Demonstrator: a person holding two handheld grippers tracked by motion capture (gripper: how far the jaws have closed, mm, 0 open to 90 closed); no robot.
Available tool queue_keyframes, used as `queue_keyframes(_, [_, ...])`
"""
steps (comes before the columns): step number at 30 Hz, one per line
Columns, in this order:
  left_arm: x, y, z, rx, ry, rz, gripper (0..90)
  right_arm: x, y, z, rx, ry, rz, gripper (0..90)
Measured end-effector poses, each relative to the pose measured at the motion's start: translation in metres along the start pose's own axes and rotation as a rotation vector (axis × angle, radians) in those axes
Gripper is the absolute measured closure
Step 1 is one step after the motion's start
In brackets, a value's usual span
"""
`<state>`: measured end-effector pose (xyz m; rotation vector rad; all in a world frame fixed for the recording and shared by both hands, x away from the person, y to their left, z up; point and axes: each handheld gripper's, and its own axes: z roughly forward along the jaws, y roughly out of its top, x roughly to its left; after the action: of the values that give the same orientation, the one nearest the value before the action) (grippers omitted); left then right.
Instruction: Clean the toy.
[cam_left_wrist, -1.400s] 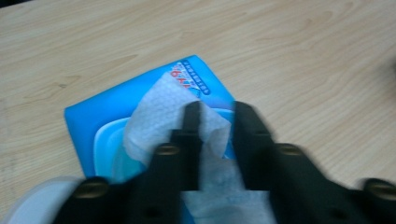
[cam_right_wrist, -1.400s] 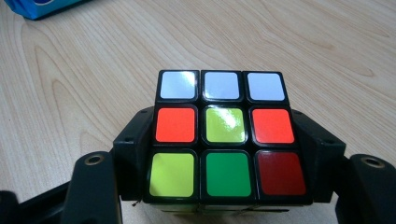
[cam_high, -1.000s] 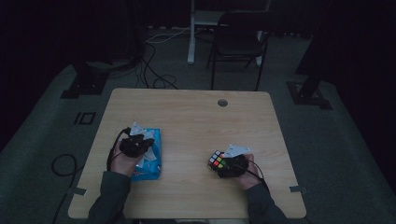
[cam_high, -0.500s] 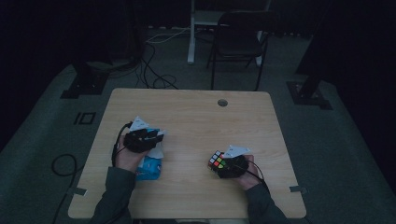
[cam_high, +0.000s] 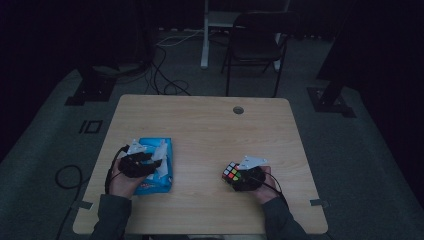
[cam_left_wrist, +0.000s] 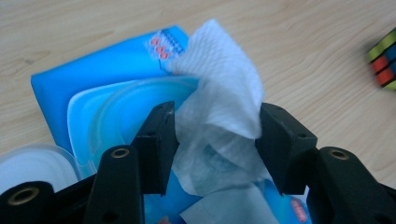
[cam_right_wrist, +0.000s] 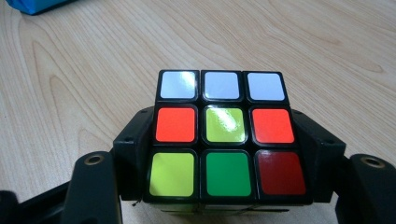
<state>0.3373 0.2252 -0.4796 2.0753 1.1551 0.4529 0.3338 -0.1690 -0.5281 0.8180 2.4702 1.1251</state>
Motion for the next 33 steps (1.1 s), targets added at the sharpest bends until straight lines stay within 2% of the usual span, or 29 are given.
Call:
queue_keyframes(1, [0.000,0.001,0.002,0.007,0.008,-0.003,53.5,0.000,0.000,0.000,0.000,0.000,-0.001,33.7])
queue_keyframes(3, [0.000,0.003,0.003,0.015,0.028,-0.003,67.1,0.000,0.000,0.000,0.000,0.001,0.000,33.7])
queue_keyframes(5, [0.000,0.004,0.002,-0.001,0.027,-0.008,79.2,0.000,0.000,0.000,0.001,0.003,-0.001,33.7])
queue_keyframes(7, [0.000,0.006,-0.001,-0.019,0.023,-0.011,81.0,0.000,0.000,0.000,0.001,0.005,-0.001,33.7])
queue_keyframes(9, [-0.002,0.008,-0.003,-0.035,0.031,0.004,89.3,-0.001,0.000,0.000,0.003,0.008,0.003,33.7])
queue_keyframes(13, [-0.003,0.016,-0.009,-0.093,0.009,-0.005,90.0,-0.001,0.000,0.000,0.006,0.017,0.004,33.6])
queue_keyframes(15, [-0.004,0.020,-0.011,-0.128,-0.020,-0.006,90.0,-0.001,0.000,0.000,0.006,0.021,0.002,33.6])
queue_keyframes(18, [-0.013,0.031,-0.013,-0.150,-0.033,0.037,90.0,-0.002,-0.001,0.000,0.006,0.024,0.004,33.6])
queue_keyframes(24, [-0.025,0.050,-0.010,-0.188,-0.085,0.067,90.0,-0.001,-0.001,-0.001,0.006,0.045,-0.009,33.6])
queue_keyframes(27, [-0.033,0.058,-0.006,-0.187,-0.110,0.106,90.0,0.000,-0.001,-0.001,0.006,0.039,-0.024,33.6])
queue_keyframes(33, [-0.041,0.069,0.007,-0.155,-0.142,0.137,90.0,0.014,0.004,-0.002,-0.009,-0.029,-0.128,33.7])
